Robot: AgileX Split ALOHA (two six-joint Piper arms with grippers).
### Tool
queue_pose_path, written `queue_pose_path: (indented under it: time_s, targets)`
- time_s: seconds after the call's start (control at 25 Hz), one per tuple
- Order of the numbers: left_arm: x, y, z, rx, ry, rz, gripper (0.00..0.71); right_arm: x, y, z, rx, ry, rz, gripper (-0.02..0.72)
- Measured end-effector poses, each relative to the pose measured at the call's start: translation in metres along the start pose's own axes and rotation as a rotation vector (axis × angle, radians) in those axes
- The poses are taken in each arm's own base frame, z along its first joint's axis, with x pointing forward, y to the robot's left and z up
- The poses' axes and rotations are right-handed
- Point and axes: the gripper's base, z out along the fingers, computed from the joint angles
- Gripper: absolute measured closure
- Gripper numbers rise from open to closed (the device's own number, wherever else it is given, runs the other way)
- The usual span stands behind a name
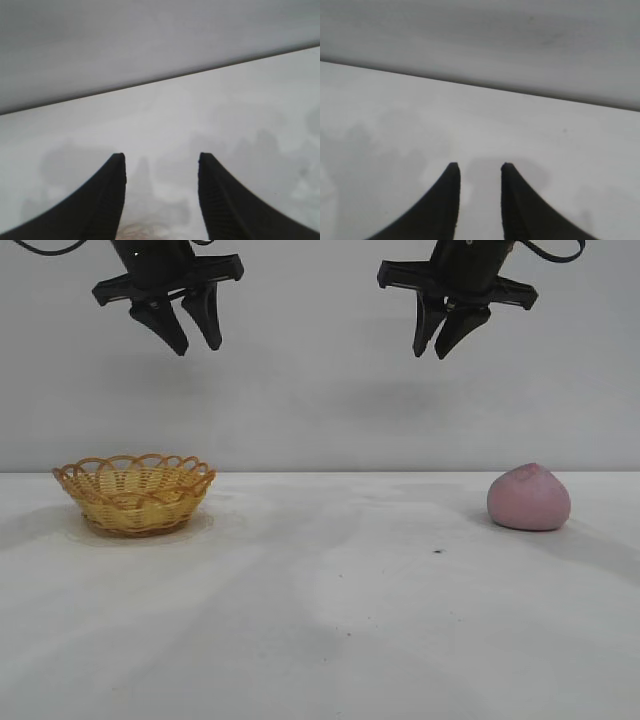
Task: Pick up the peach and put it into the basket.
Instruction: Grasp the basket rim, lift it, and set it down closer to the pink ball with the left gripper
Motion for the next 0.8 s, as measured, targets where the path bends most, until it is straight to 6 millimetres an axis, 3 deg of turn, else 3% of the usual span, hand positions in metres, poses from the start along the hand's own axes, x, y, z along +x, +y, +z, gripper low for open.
queue_pose_path:
  time_s: [0.52, 0.8]
  targets:
    - [0.005, 0.003, 0.000, -0.028, 0.057, 0.065, 0.376, 0.005, -0.002, 0.000, 0.021, 0.050, -0.023, 0.496]
    - [0.020, 0.034, -0.006, -0.137, 0.246, 0.121, 0.376, 0.017, -0.022, -0.008, 0.110, 0.215, -0.068, 0.496]
